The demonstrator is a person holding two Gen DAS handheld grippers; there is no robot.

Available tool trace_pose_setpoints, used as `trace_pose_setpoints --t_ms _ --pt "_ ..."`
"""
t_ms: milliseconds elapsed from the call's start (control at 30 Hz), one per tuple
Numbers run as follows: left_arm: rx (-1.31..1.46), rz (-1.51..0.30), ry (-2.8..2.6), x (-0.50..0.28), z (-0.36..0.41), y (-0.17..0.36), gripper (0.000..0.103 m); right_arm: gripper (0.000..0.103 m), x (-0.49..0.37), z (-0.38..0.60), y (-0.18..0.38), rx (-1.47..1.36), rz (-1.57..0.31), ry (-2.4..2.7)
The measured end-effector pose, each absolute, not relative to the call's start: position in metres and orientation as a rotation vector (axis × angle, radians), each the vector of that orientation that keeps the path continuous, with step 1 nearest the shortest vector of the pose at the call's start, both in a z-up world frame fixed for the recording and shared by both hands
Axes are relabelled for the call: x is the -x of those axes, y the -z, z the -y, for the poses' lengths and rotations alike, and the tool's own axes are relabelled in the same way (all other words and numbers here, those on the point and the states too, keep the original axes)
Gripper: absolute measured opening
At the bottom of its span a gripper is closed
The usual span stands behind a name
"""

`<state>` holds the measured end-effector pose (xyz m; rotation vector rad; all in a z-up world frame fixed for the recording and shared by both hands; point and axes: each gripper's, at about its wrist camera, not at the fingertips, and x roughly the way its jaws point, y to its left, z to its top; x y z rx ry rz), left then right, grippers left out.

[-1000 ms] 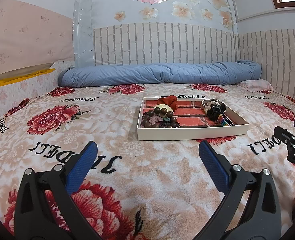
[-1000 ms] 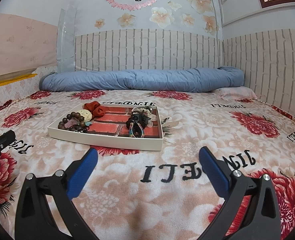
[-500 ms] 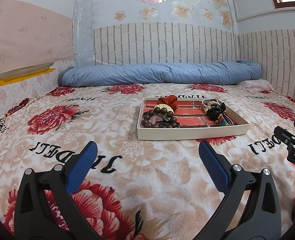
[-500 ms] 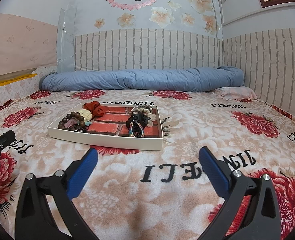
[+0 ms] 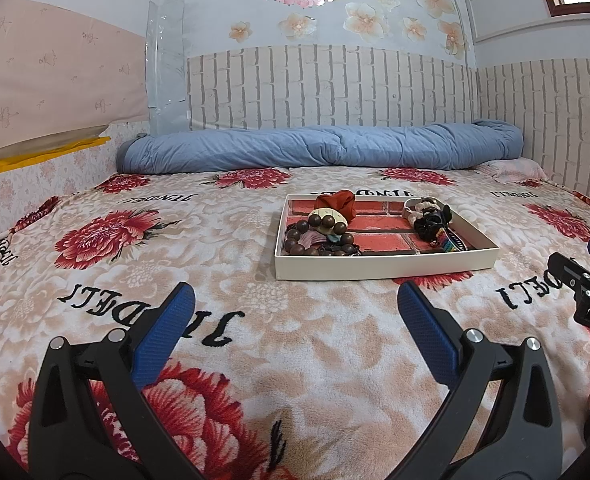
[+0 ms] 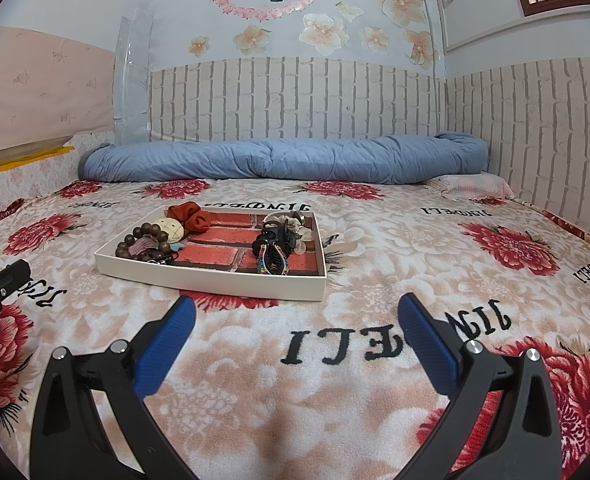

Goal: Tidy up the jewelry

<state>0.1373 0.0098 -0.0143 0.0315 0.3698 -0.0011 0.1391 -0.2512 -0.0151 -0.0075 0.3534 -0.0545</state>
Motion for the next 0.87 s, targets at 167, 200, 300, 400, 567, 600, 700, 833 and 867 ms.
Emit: trace_pose_setpoints --t_ms 167,200,300,400,567,600,700,833,867 --pt "-0.032 -0.369 0.001 -0.1373 -0.0093 0.0141 0.098 0.099 -0.1391 0.2514 0.0151 0.008 -0.354 0.054" --pt "-0.033 -0.369 0.001 -0.1373 -0.0096 0.0143 0.098 0.099 -0.1392 0.2510 0.0150 0.007 -0.354 0.055" --pt "-0.032 -0.368 0.000 -0.1371 -0.0096 0.0141 0.098 0.099 -0.1392 0.2511 0.0149 0.007 -0.354 0.054" --pt "-0.033 -0.368 0.000 -0.1373 -0.0094 0.0143 0.098 0.099 -0.1392 0.2511 0.0148 0.008 -0.354 0.054" --pt "-0.033 -0.370 -0.001 -0.1374 -0.0092 0.0145 0.098 0.099 -0.1393 0.2512 0.0149 0.008 -0.355 0.054" --pt "-0.033 -0.371 -0.001 -0.1376 -0.0101 0.0140 0.098 0.099 -0.1391 0.2515 0.0149 0.008 -0.355 0.054" --pt "-0.036 -0.375 -0.008 -0.1392 -0.0139 0.0138 0.098 0.099 -0.1389 0.2515 0.0150 0.008 -0.354 0.054" --pt "-0.036 -0.380 -0.007 -0.1422 -0.0184 0.0137 0.098 0.099 -0.1391 0.2513 0.0151 0.008 -0.354 0.055" --pt "-0.037 -0.380 -0.007 -0.1420 -0.0175 0.0137 0.098 0.099 -0.1384 0.2522 0.0153 0.009 -0.354 0.055"
